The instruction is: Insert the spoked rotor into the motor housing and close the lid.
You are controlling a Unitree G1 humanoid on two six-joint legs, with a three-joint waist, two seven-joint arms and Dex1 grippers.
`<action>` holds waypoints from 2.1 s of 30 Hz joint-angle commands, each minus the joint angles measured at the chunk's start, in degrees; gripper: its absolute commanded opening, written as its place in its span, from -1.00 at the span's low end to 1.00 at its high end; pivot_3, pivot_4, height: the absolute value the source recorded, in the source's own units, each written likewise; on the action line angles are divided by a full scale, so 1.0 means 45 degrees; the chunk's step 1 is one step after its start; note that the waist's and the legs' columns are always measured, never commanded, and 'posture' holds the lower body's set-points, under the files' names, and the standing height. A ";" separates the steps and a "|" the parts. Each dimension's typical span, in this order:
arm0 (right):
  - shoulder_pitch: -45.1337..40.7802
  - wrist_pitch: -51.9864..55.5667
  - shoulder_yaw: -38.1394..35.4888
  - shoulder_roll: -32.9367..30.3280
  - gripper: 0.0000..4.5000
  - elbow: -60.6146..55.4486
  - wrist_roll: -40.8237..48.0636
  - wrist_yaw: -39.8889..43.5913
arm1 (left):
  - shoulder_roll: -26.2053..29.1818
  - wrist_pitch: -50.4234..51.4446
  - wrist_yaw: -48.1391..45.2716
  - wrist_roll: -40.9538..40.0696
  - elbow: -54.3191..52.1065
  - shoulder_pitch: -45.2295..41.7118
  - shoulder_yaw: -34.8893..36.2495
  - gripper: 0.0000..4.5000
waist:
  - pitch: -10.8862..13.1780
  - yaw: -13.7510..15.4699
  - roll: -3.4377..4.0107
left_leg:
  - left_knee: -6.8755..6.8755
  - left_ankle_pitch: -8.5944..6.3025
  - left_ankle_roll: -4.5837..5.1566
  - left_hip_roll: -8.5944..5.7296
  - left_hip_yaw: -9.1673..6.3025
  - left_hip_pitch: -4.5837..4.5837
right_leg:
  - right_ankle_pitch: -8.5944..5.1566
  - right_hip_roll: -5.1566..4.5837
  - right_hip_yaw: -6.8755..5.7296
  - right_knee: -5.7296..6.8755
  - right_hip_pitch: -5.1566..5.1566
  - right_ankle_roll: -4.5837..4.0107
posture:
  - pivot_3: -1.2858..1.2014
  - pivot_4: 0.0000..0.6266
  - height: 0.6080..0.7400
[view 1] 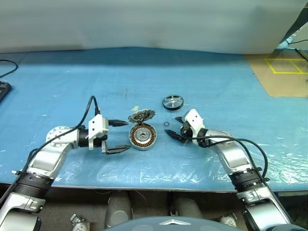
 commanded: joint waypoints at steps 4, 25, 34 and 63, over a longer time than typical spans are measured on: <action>-0.0085 -0.0332 0.0215 0.0274 0.12 0.0340 -0.0284 0.0065 | -0.0522 -0.0893 -0.0150 0.0459 0.0268 0.0213 0.0122 1.00 | 0.0000 -0.0016 0.0000 | 0.0003 0.0000 0.0000 0.0001 0.0001 0.0009 | -0.0015 -0.0001 0.0007 0.0006 0.0004 -0.0026 | 0.03 -0.52 1.00; -0.0177 -0.0239 0.0395 0.0621 -0.76 0.0927 -0.0572 0.0270 | -0.0764 0.0065 -0.0552 0.0255 -0.0152 0.0459 0.0312 1.00 | -0.0001 -0.0068 -0.0001 | 0.0002 0.0000 0.0000 0.0002 0.0004 0.0032 | -0.0023 0.0000 0.0012 0.0024 0.0014 -0.0042 | 0.03 -0.52 1.00; 0.0385 0.0122 0.0277 -0.0453 -0.75 -0.1865 -0.0003 0.1435 | -0.0744 -0.0469 -0.0832 0.0179 -0.0140 0.0737 0.0473 1.00 | 0.0000 0.0002 0.0000 | -0.0006 0.0000 0.0001 0.0003 0.0003 0.0031 | -0.0026 -0.0001 0.0014 0.0015 0.0016 -0.0046 | 0.03 -0.52 1.00; -0.1497 0.1044 0.2481 0.1093 -0.75 -0.2213 -0.0098 0.2048 | -0.0546 -0.1772 -0.0636 0.0644 0.0537 0.1706 0.1167 1.00 | 0.0000 -0.0021 -0.0001 | -0.0017 0.0000 -0.0003 0.0014 0.0001 0.0017 | -0.0027 0.0008 0.0014 0.0006 -0.0002 -0.0046 | 0.03 -0.52 1.00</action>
